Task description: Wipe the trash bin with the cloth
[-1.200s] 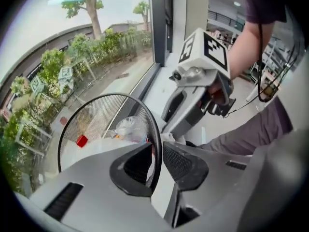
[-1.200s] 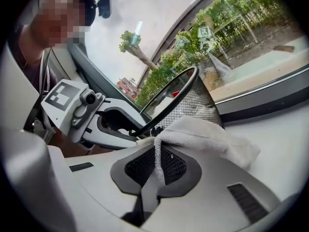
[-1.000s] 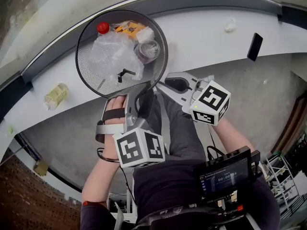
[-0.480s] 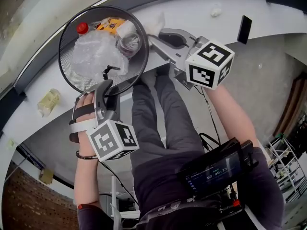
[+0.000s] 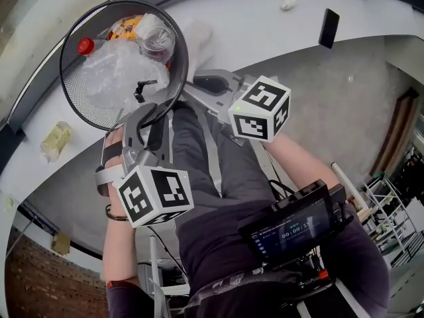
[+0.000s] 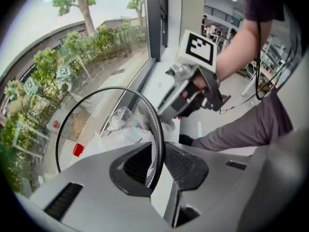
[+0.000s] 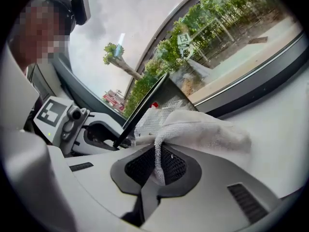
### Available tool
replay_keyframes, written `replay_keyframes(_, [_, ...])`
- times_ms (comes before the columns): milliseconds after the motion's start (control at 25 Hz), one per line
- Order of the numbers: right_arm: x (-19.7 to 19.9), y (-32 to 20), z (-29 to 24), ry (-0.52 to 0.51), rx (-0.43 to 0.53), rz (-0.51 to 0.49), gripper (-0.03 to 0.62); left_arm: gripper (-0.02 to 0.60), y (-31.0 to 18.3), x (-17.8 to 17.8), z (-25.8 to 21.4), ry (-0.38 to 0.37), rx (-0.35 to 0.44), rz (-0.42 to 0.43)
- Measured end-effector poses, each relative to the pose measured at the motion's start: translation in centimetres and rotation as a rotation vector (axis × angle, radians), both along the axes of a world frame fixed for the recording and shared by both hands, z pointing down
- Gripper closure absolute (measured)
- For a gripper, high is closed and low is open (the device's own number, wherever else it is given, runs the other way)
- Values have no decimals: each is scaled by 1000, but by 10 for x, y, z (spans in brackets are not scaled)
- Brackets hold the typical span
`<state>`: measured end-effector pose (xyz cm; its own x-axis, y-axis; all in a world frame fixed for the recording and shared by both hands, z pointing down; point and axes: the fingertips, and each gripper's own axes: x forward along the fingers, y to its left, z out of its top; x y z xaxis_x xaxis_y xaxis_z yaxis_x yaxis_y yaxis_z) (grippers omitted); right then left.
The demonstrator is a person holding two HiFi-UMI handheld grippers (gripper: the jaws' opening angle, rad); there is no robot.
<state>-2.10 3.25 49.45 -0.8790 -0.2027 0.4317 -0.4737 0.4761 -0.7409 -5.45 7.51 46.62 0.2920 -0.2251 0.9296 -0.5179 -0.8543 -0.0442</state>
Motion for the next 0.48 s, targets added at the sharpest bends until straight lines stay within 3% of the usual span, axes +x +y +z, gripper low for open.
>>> replay_keyframes(160, [-18, 26, -1, -21, -20, -54, 576, 515, -6, 22, -6, 98, -31, -107])
replay_keyframes(320, [-21, 36, -4, -36, -31, -91, 576, 515, -7, 27, -19, 198, -53, -99])
replay_keyframes(360, [-20, 35, -5, -30, -17, -105, 576, 495, -5, 25, -24, 202, -49, -66])
replay_keyframes(400, [-16, 31, -6, -19, -4, -109, 576, 421, -3, 20, -28, 185, -44, -20])
replay_keyframes(480, [-2, 13, -8, 3, 4, -60, 576, 334, 4, 4, -26, 95, -38, 89])
